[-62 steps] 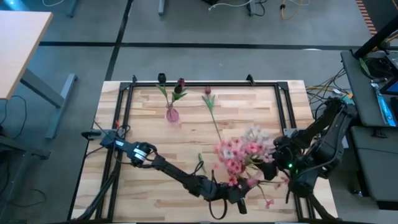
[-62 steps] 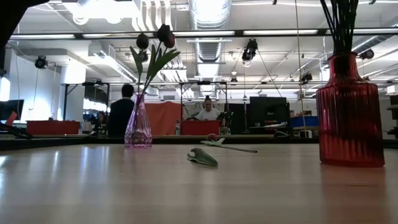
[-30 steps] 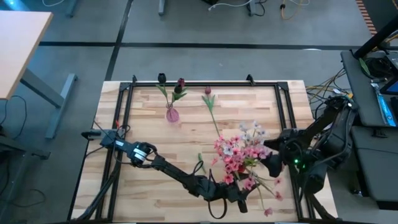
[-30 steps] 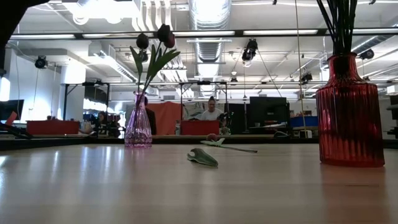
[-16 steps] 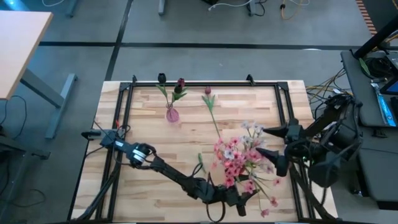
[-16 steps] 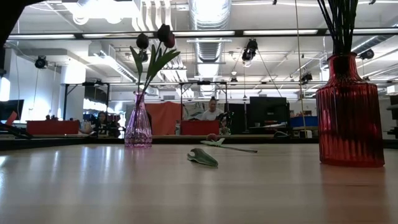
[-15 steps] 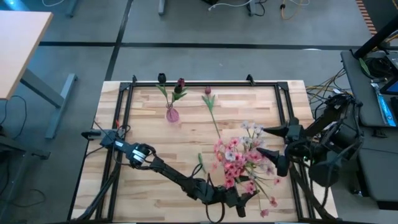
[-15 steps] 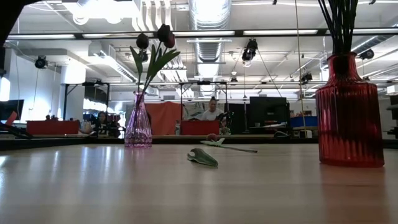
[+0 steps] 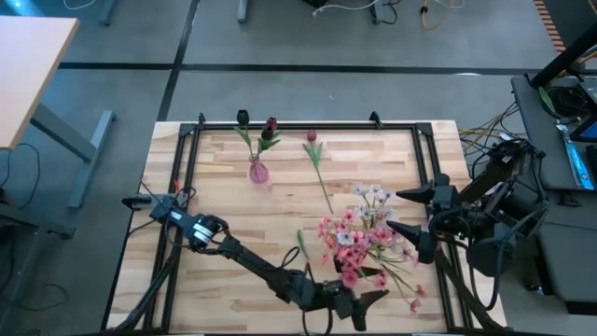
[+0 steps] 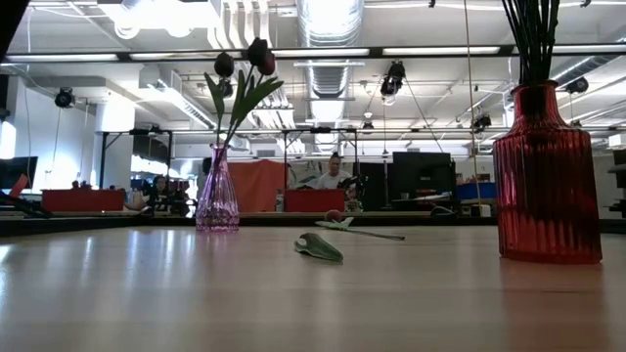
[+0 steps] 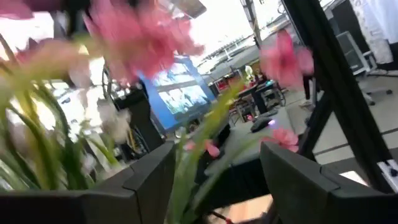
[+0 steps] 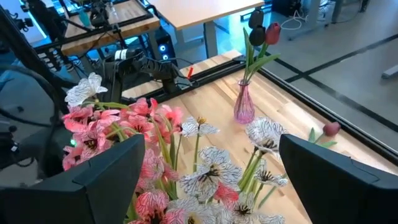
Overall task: Sort flowers into vase by color
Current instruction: Put the white flowers into the red vase
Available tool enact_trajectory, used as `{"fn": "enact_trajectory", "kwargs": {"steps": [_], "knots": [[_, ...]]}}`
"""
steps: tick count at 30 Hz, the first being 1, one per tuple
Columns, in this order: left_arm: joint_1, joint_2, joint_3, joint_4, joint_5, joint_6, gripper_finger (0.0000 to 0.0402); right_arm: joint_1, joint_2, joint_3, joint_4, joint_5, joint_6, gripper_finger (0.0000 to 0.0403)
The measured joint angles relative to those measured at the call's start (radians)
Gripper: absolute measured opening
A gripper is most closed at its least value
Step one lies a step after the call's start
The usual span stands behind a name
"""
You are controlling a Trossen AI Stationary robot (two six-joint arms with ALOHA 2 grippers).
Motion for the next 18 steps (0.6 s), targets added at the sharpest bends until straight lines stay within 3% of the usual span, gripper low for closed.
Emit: {"fn": "enact_trajectory", "kwargs": {"steps": [8,18], "knots": [[-0.046,-0.064,0.0,-0.086,-0.026,0.07,0.0219,0.0,-0.017,0.001,-0.06,0.001,0.014,0.0363],[-0.052,-0.08,-0.007,-0.131,-0.038,0.055,0.022,0.0,-0.09,0.002,-0.155,0.08,0.106,0.0363]]}}
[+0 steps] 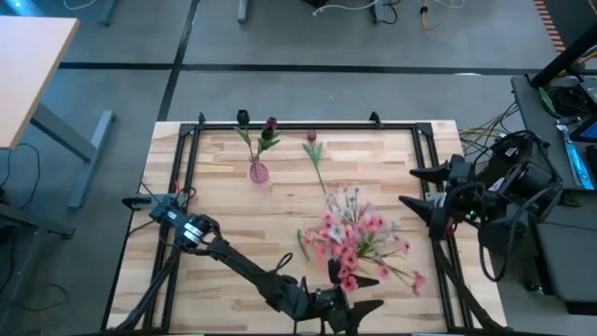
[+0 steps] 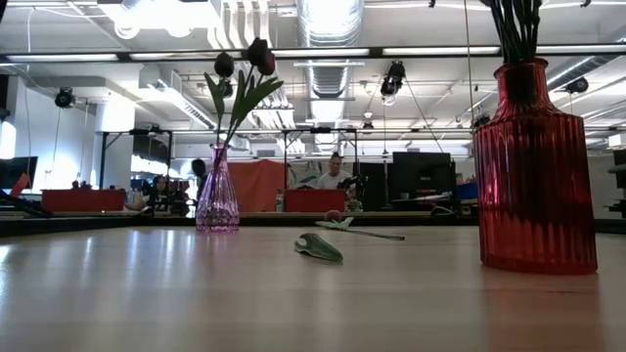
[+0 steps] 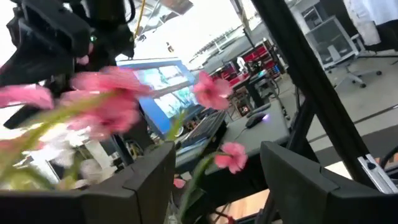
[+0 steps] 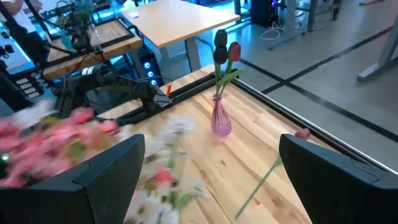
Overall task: Sort flowers into vase by color
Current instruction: Put the white flowers into the red vase
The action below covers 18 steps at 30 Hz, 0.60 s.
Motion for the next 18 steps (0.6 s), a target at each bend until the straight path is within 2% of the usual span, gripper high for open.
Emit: {"fn": "enact_trajectory", "kwargs": {"steps": [10,14,18], "knots": [[-0.002,0.0,-0.005,-0.04,0.002,-0.035,0.022,0.0,0.027,0.0,0.001,-0.003,-0.01,0.0363],[-0.006,0.0,-0.006,-0.079,-0.003,-0.061,0.022,0.0,0.045,-0.004,-0.005,-0.062,-0.002,0.0363],[-0.013,0.0,-0.008,-0.084,-0.012,-0.069,0.022,0.002,0.056,-0.033,-0.107,-0.115,0.146,0.0363]]}}
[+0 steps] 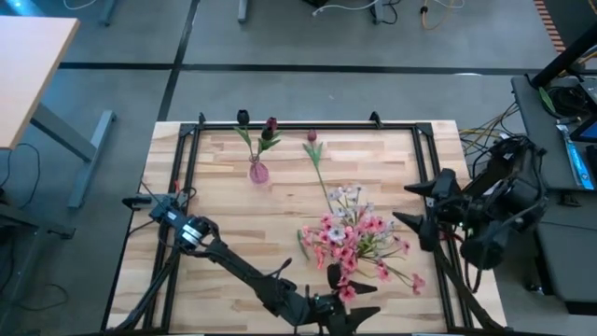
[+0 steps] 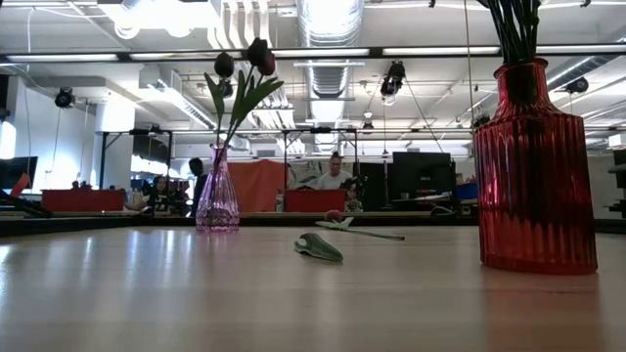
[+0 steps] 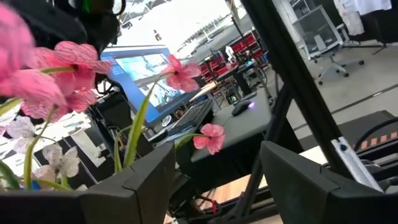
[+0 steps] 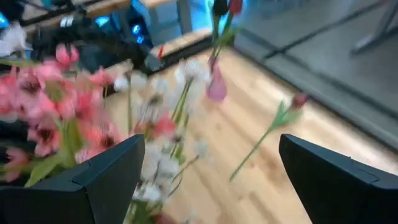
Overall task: Sort flowers into vase by color
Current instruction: Put the white flowers into the red vase
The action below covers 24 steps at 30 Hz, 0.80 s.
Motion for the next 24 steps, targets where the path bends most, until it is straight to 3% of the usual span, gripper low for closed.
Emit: {"fn": "enact_trajectory", "kwargs": {"steps": [2,10,13,19,24], "knots": [[-0.004,0.0,-0.006,0.004,0.001,-0.011,0.022,0.003,-0.045,-0.057,0.013,-0.06,-0.006,0.0363],[-0.011,-0.002,-0.013,0.011,-0.003,-0.056,0.022,0.056,-0.208,-0.337,0.006,-0.081,0.209,0.0363],[-0.012,-0.014,-0.013,0.002,-0.035,-0.09,0.022,0.062,-0.233,-0.452,0.011,-0.146,0.274,0.0363],[-0.011,-0.07,-0.013,-0.17,-0.042,-0.296,0.022,0.082,-0.236,-0.611,0.035,-0.212,0.4,0.0363],[0.0,-0.11,-0.013,-0.337,-0.004,-0.469,0.022,0.098,-0.235,-0.664,0.125,-0.198,0.353,0.0363]]}}
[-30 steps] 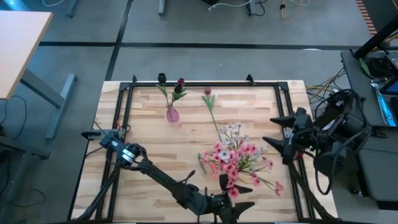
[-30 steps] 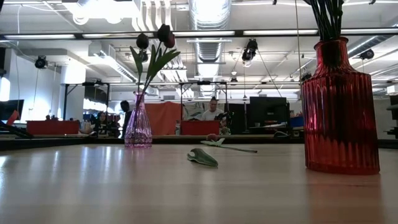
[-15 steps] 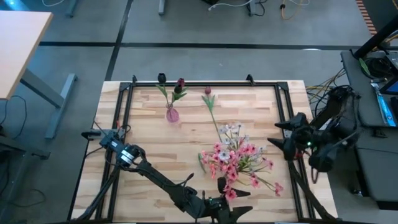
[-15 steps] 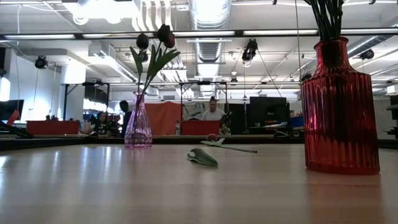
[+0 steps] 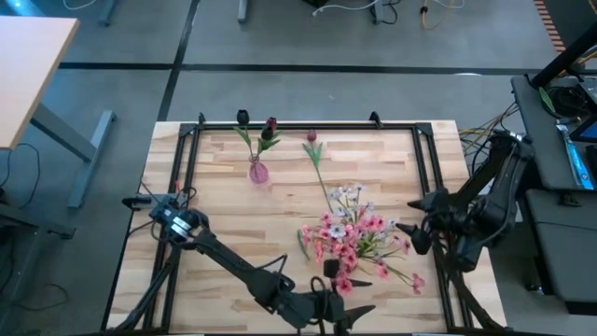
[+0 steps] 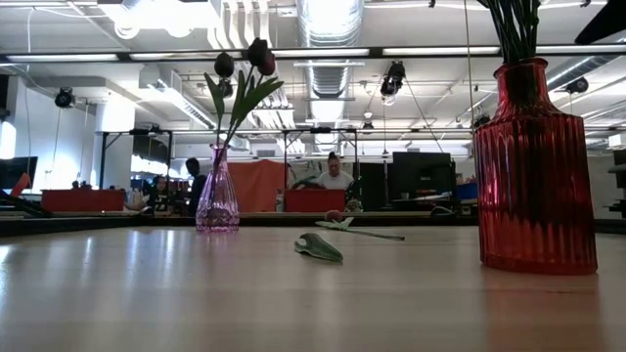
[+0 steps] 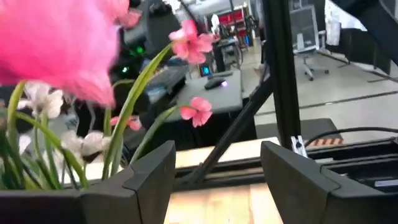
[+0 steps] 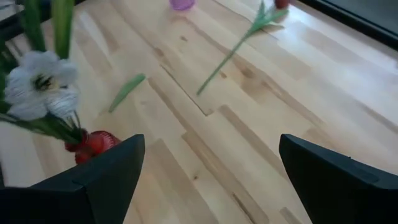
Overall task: Sort flowers into vase by color
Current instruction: Put the white flowers into the red vase
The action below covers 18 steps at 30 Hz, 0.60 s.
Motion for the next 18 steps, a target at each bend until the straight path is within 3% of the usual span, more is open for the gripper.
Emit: {"fn": "enact_trajectory", "kwargs": {"steps": [7,13,18], "knots": [[0.002,-0.048,-0.001,-0.056,0.029,-0.097,0.0219,0.032,0.025,0.004,0.045,0.082,-0.107,0.0363],[0.002,-0.102,-0.001,-0.164,0.136,-0.265,0.0219,0.058,0.073,0.071,0.049,0.135,-0.191,0.0363],[0.007,-0.113,-0.001,-0.209,0.188,-0.318,0.0219,0.078,0.14,0.148,0.051,0.201,-0.279,0.0363]]}}
